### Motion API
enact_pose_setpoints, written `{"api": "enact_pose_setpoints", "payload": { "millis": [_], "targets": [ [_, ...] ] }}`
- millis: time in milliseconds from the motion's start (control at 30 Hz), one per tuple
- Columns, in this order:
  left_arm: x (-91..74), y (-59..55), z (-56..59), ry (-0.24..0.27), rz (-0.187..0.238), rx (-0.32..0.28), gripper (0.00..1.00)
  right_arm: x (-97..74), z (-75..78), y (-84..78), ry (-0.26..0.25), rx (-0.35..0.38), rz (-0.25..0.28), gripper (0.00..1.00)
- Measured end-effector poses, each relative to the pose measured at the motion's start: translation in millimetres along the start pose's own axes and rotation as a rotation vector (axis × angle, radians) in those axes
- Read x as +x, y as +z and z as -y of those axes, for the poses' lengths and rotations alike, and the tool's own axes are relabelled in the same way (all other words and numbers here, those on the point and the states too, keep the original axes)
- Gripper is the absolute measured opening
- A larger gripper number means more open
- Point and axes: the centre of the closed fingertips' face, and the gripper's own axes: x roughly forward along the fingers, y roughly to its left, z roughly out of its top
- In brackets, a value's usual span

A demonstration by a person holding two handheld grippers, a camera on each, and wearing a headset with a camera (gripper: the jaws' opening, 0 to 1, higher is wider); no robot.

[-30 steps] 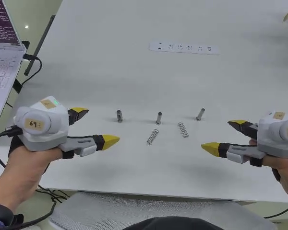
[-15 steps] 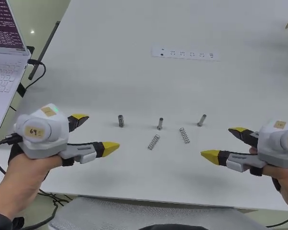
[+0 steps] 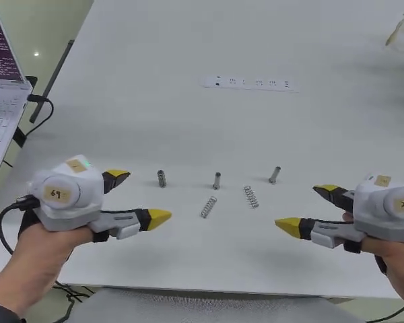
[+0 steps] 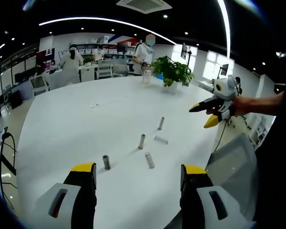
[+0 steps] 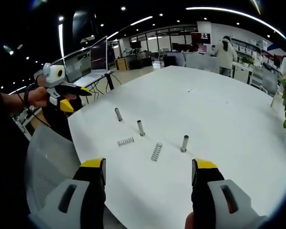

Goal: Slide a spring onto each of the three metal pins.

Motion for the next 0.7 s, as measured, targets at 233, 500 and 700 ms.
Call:
{"api": "enact_pose_setpoints", "payload": {
  "millis": [233, 500, 700],
  "targets": [
    [14.4, -3.4, 9.1, -0.038, -0.022, 0.014, 0.68, -1.8, -1.1, -3.0, 0.0, 0.002, -0.002, 0.73],
    [35.2, -7.6, 16.1, -0.079, -0.04, 0.017, 0.67, -0.8, -2.8, -9.4, 0.009, 0.004, -0.012, 0.74],
    [45.9, -11.6, 20.0, -0.1, -0.059, 0.02, 0.67, -2.3, -2.3, -9.9, 0.01, 0.006, -0.008, 0.74]
  ]
}}
